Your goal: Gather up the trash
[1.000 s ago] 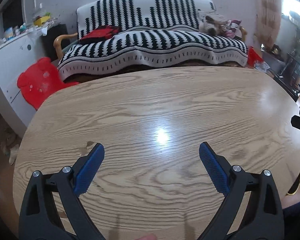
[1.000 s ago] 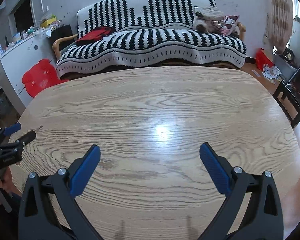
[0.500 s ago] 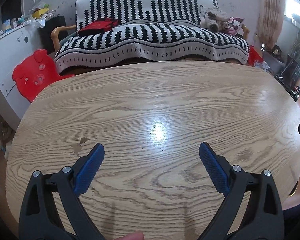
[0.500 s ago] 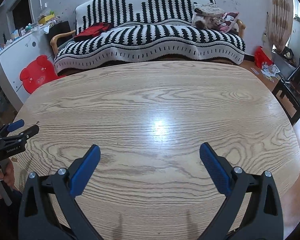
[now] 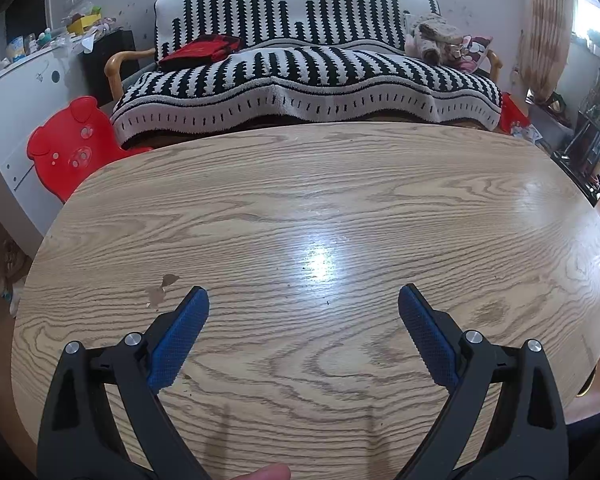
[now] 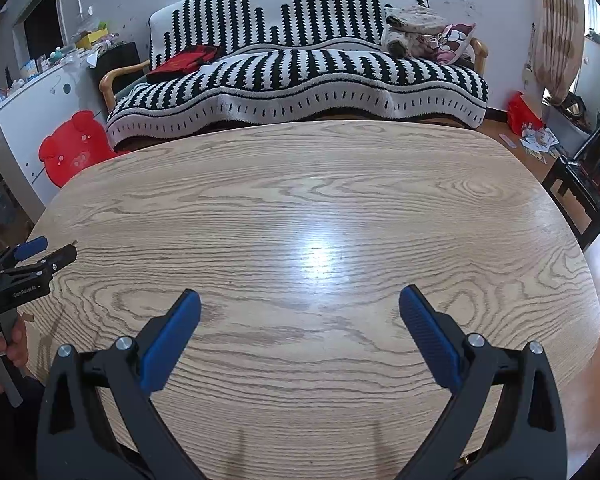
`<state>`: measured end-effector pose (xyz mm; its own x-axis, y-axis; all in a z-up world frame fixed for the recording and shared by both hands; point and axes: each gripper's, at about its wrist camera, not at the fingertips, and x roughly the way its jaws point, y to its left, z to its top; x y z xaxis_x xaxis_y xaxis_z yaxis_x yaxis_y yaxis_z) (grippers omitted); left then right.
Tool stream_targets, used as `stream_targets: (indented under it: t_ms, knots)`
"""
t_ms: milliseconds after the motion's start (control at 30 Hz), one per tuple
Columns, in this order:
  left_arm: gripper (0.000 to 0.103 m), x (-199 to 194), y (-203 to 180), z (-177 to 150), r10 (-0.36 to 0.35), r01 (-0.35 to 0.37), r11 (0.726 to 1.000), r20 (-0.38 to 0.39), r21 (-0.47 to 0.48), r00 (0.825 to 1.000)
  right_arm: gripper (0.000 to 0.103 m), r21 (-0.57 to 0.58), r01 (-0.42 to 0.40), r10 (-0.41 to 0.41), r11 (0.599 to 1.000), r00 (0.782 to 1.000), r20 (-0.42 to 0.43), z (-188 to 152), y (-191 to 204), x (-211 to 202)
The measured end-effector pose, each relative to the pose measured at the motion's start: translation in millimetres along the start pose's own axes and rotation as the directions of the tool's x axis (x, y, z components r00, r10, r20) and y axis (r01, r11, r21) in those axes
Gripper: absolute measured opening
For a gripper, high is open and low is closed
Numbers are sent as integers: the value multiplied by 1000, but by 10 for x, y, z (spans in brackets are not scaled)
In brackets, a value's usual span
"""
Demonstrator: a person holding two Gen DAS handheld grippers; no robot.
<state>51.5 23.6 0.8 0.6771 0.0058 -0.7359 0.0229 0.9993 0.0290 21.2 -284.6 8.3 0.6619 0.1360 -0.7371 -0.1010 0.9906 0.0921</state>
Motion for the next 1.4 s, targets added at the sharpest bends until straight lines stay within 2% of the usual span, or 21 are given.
stream_targets:
  t_ms: [1400]
  knots:
    - [93, 3, -30, -1, -3, 3, 1000, 4, 9, 1000, 96, 2, 5, -5, 1000, 1000, -8, -13, -87, -12]
